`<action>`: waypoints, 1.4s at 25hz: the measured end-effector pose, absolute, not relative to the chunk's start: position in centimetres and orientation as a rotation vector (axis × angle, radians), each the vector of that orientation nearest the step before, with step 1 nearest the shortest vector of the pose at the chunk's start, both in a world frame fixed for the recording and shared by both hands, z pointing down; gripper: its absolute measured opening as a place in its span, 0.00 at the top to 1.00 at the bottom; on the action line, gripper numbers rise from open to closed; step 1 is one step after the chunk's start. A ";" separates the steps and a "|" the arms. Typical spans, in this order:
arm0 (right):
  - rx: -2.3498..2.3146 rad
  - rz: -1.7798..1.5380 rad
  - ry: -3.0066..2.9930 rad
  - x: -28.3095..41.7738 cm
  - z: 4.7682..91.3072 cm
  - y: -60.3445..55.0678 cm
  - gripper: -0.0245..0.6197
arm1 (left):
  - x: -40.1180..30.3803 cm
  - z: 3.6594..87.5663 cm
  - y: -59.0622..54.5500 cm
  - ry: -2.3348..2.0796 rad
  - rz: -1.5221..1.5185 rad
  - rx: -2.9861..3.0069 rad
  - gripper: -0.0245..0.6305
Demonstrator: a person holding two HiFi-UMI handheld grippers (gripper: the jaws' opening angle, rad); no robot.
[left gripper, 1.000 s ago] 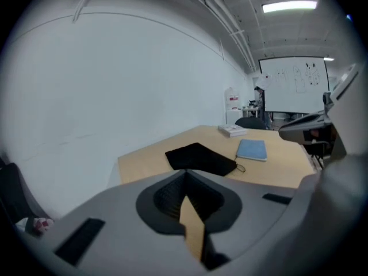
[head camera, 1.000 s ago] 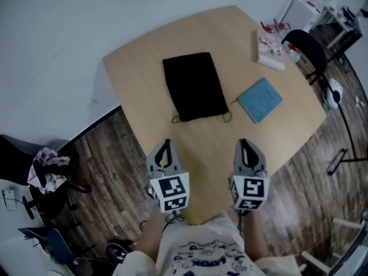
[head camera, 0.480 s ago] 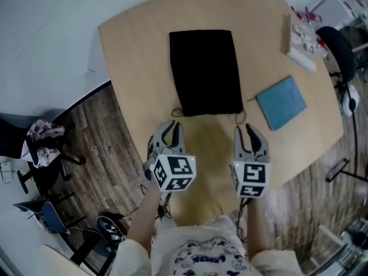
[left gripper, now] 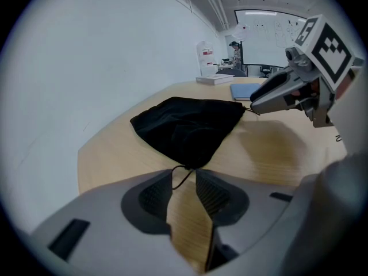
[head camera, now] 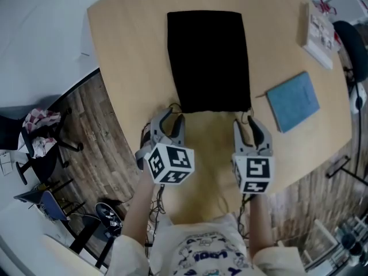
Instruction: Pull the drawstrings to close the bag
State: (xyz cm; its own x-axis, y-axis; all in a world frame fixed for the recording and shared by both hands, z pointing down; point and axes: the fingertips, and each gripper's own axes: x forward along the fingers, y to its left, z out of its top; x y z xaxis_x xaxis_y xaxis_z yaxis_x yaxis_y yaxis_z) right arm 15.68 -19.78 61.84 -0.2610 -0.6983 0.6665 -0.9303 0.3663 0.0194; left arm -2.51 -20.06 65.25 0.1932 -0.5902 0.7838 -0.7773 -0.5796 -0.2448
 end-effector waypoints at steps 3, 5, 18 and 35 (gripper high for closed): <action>1.379 0.537 -2.041 15.5 62.5 -19.9 0.77 | -2.3 65.7 -20.1 -1.298 1.359 2.259 0.80; 1.369 0.555 -2.038 15.5 63.0 -20.0 0.77 | -2.4 65.9 -20.2 -1.292 1.368 2.255 0.80; 1.351 0.717 -1.961 16.7 66.1 -19.5 0.94 | -1.4 66.4 -19.6 -1.173 1.358 2.253 0.95; 1.584 0.526 -1.822 19.8 60.6 -19.7 0.95 | -5.0 63.6 -18.6 -1.397 1.254 2.060 0.96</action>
State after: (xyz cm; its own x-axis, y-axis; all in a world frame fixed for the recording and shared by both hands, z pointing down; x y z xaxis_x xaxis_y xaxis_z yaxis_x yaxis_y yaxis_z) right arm 19.80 -19.71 60.57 -0.0506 -0.7111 0.7012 -0.9753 0.1862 0.1185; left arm -4.97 -18.60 63.55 0.1209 -0.5620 0.8183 -0.8741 -0.4509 -0.1805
